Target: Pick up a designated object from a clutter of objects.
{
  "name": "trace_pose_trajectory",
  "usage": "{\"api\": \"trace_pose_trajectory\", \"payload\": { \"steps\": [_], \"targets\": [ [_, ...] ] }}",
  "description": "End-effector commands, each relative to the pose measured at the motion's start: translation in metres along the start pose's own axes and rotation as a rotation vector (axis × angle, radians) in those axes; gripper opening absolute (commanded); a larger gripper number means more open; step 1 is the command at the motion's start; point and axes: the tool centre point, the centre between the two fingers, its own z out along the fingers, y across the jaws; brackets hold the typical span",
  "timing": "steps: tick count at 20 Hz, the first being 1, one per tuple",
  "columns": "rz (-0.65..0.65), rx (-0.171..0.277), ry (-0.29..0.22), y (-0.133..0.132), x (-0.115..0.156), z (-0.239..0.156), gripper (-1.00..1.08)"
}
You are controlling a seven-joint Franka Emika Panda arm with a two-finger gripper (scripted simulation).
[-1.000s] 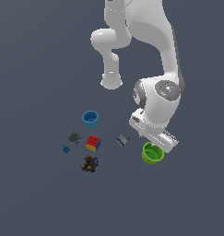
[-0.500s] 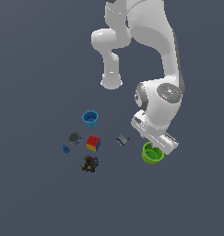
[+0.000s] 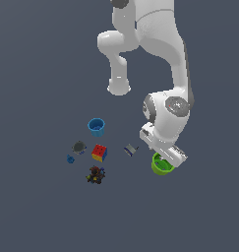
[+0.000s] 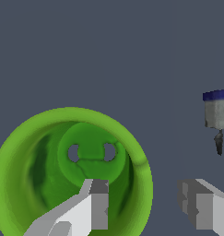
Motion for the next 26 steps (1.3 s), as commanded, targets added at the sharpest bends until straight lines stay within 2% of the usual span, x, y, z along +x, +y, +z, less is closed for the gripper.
{"api": "trace_pose_trajectory", "payload": {
  "steps": [1,2,3,17,26],
  "targets": [
    [0.001,0.001,0.0,0.0,0.0,0.005,0.28],
    [0.001,0.001,0.0,0.0,0.0,0.005,0.28],
    [0.001,0.001,0.0,0.0,0.0,0.005,-1.0],
    [0.001,0.001,0.001,0.002,0.001,0.002,-1.0],
    [0.002,0.002,-0.001,0.026,0.007,-0.023,-1.0]
  ]
}}
